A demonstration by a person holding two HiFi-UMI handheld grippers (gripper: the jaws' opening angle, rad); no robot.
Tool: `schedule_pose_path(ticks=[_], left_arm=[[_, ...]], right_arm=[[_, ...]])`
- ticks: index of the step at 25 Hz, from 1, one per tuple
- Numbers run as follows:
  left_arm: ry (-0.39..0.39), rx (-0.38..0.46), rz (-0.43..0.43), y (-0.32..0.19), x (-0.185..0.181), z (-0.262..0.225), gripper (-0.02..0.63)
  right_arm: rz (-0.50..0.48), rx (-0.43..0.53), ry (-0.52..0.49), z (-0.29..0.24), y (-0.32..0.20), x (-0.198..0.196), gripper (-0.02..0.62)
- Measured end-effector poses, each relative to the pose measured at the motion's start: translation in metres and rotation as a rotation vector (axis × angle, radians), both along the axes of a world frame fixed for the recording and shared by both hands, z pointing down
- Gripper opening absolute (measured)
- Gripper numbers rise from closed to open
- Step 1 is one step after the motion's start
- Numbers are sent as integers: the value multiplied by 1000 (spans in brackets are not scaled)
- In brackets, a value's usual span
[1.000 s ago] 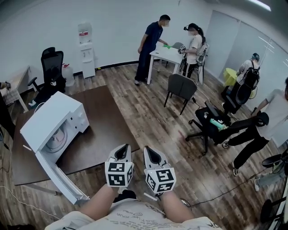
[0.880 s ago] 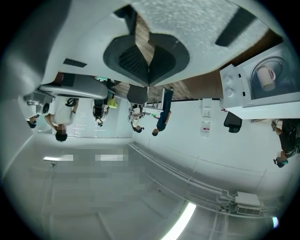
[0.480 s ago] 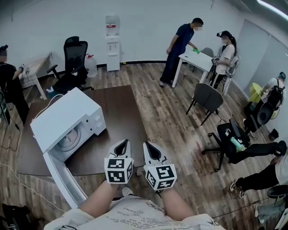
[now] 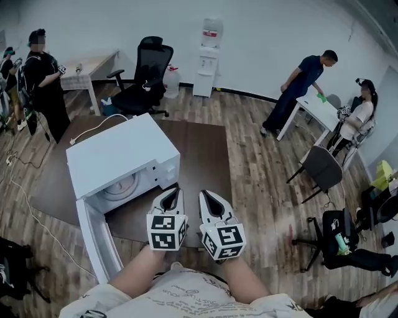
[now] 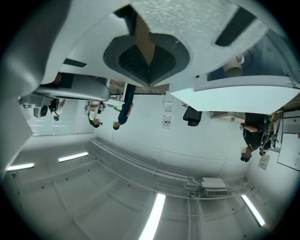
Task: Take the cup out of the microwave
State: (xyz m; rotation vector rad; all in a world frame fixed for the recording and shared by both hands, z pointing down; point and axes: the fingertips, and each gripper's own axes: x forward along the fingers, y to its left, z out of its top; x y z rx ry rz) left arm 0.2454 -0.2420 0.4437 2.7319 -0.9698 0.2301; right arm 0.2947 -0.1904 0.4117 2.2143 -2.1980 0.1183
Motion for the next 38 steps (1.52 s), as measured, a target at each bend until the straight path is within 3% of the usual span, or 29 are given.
schedule_pose_path(ticks=[10, 20, 28, 33, 38], left_arm=[[-5, -38, -270, -46, -88, 19, 14], [-43, -101, -526, -61, -159, 49, 15], [-104, -108, -632, -79, -187, 75, 15], [-163, -111, -649, -97, -193, 107, 28], [-171, -108, -659, -124, -198, 138, 69]], right_arm=[[-292, -41, -11, 16, -71, -86, 17], [-543, -79, -22, 33, -99, -148, 17], [-617, -118, -40, 43, -104, -160, 17], [-606, -138, -38, 52, -107, -149, 17], [-573, -161, -28, 59, -111, -131, 17]])
